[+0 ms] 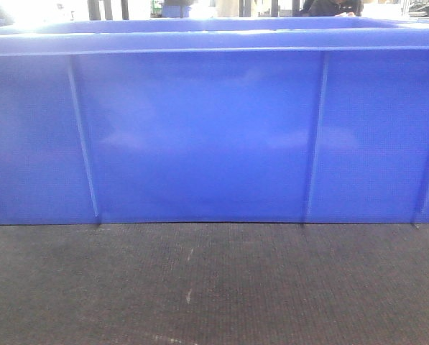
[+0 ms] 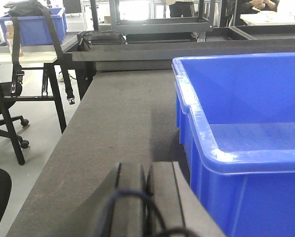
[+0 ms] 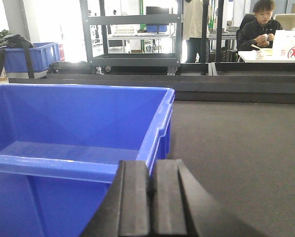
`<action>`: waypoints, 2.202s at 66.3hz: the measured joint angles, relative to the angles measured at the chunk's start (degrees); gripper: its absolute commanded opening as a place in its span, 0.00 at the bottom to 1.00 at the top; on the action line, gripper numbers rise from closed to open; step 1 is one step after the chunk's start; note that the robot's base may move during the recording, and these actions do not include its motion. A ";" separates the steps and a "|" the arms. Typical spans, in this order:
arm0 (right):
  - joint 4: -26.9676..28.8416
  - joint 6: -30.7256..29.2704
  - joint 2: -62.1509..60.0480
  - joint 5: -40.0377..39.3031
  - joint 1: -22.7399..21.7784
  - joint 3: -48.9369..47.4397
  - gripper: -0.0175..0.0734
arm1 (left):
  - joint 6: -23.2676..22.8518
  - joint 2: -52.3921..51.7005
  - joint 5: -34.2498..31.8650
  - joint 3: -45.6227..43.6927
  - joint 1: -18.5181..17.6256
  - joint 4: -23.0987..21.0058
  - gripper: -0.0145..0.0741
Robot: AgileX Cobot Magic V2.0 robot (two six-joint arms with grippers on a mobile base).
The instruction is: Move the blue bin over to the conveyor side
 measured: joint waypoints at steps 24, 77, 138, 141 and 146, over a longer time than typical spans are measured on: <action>0.00 -0.11 0.00 0.00 0.00 0.00 0.10 | 0.00 0.00 0.00 0.00 0.00 0.00 0.15; 0.00 -0.11 0.00 -0.13 0.00 0.00 0.10 | 12.20 -11.77 -18.72 23.21 1.16 -13.08 0.15; 0.00 -0.11 0.00 -0.13 0.00 0.00 0.10 | 12.41 -11.77 -22.84 25.07 4.38 -15.39 0.15; 0.00 -0.11 0.00 -0.13 0.00 0.00 0.10 | 12.41 -11.77 -22.84 25.07 4.38 -15.39 0.15; 0.00 -0.11 0.00 -0.13 0.00 0.00 0.10 | 12.41 -11.77 -22.84 25.07 4.38 -15.39 0.15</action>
